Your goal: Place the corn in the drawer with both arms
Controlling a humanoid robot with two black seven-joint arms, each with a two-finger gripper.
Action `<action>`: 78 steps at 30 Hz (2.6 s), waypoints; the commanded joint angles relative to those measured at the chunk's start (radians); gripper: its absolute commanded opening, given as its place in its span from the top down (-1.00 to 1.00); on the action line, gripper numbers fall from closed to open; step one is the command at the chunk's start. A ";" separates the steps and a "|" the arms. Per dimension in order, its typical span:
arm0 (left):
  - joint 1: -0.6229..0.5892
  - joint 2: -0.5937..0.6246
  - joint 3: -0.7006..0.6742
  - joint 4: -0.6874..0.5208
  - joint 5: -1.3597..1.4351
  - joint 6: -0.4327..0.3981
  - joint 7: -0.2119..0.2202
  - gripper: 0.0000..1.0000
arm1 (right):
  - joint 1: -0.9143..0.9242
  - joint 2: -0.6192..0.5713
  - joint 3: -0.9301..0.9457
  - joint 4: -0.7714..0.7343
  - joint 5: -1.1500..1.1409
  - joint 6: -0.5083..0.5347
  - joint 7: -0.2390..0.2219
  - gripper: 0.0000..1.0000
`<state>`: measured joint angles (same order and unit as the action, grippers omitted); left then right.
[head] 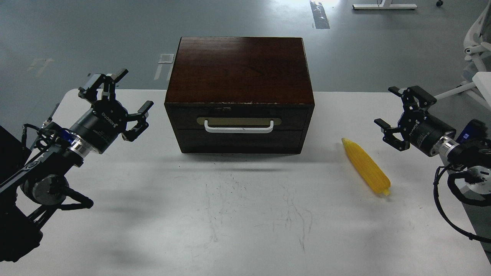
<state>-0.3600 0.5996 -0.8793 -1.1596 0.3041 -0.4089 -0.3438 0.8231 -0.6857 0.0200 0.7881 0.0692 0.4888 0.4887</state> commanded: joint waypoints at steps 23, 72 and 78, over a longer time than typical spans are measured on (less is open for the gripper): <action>-0.195 0.137 -0.024 -0.070 0.347 -0.080 -0.119 -0.98 | -0.001 -0.008 0.008 -0.004 0.000 0.000 0.000 -1.00; -0.875 -0.199 0.770 -0.066 1.828 -0.080 -0.145 -0.98 | 0.001 -0.048 0.060 -0.007 -0.002 0.000 0.000 -1.00; -0.875 -0.199 0.781 -0.051 1.834 -0.080 -0.145 -0.98 | 0.001 -0.049 0.060 -0.007 -0.002 0.000 0.000 -1.00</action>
<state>-1.2350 0.4001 -0.1070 -1.2176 2.1374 -0.4887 -0.4887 0.8238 -0.7348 0.0797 0.7808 0.0675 0.4887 0.4887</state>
